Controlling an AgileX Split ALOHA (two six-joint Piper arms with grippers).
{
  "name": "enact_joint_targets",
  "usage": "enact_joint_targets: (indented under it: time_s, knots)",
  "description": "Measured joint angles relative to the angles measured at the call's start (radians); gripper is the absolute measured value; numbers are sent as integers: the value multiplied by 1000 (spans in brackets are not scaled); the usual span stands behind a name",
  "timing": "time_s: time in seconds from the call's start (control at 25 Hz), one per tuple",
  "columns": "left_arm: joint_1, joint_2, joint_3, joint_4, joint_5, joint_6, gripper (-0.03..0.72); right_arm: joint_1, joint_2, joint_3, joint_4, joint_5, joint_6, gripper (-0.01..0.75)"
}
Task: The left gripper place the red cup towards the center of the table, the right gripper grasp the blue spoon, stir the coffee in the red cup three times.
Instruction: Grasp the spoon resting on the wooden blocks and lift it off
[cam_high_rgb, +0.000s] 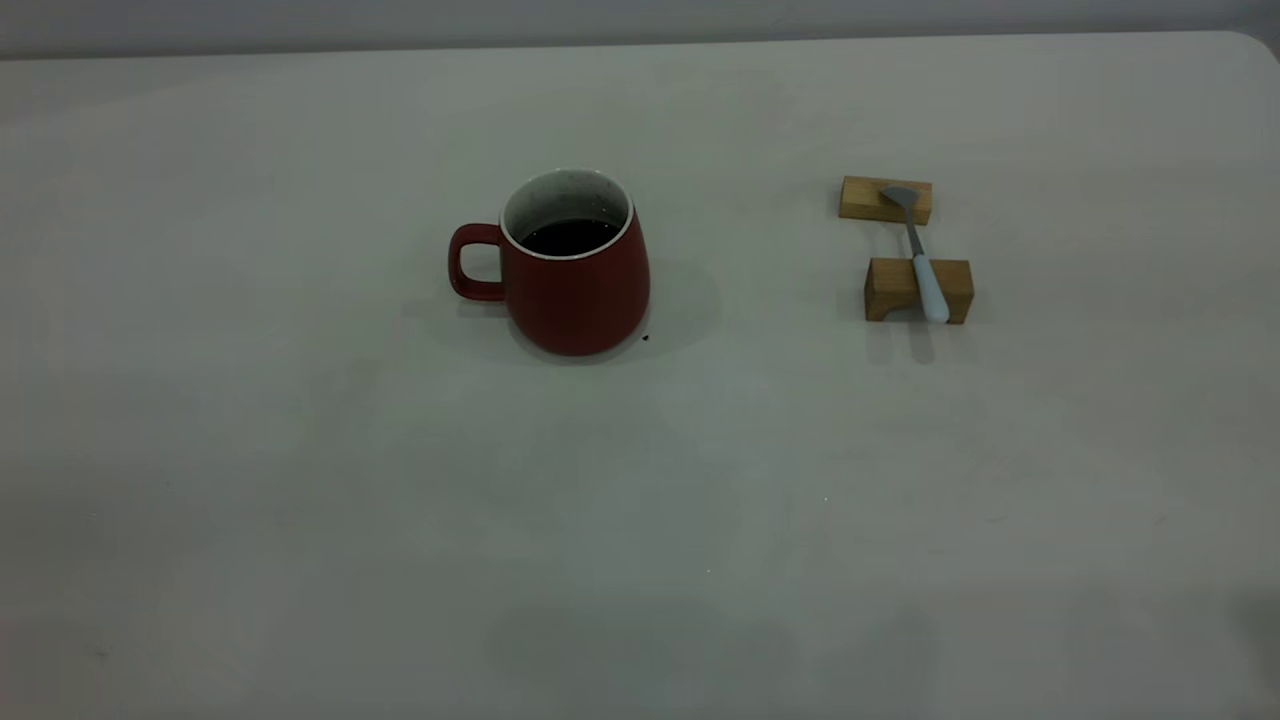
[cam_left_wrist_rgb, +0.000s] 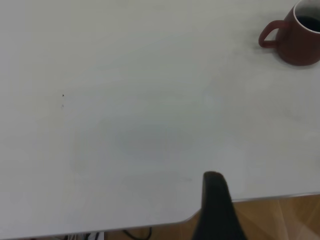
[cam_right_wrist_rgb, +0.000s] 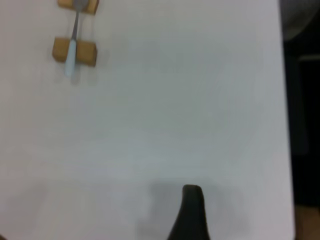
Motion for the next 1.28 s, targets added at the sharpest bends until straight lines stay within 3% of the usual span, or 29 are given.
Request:
enact_joint_targets:
  time_s: [0.24, 0.52, 1.08, 1.28]
  knots:
    - [0, 0, 0, -1, 0, 0, 585, 5, 400, -51, 155, -214, -27, 716]
    - [0, 0, 0, -1, 0, 0, 585, 109, 790, -171, 169, -295, -46, 713]
    - [0, 0, 0, -1, 0, 0, 585, 271, 1353, -528, 197, -338, -7, 699]
    - [0, 0, 0, -1, 0, 0, 585, 296, 1481, -633, 205, -332, -8, 693]
